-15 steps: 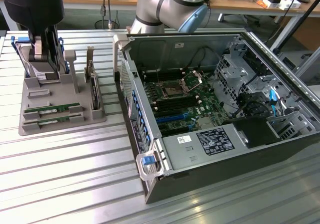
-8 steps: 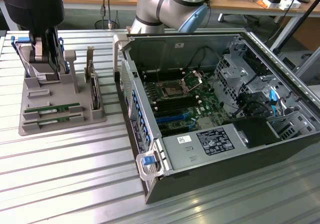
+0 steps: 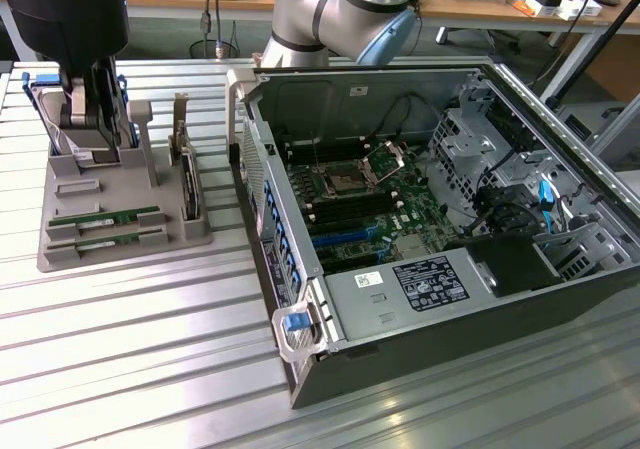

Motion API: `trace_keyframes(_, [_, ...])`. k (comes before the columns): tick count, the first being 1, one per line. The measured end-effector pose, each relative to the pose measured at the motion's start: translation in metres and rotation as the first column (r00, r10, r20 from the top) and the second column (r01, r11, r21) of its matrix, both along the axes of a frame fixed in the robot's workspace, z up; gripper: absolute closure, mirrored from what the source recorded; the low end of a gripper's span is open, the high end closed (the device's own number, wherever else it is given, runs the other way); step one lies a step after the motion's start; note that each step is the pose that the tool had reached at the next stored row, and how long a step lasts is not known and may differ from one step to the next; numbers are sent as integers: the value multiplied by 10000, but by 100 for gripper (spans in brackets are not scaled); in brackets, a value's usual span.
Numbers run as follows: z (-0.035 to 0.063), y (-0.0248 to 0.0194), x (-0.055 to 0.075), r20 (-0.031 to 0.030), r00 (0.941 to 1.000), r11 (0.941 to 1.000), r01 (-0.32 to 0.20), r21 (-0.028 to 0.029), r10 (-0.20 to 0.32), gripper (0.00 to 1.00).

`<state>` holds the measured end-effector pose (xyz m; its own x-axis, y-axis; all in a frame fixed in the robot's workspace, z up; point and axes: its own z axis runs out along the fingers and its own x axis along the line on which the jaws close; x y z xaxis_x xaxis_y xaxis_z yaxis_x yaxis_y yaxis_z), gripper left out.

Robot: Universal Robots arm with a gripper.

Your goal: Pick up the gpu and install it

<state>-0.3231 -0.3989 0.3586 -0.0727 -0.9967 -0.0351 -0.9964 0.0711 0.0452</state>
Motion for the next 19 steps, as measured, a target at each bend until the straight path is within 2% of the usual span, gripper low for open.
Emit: trace_keyframes(19, [-60, 0, 0, 0, 10000, 10000, 0, 41, 0, 69])
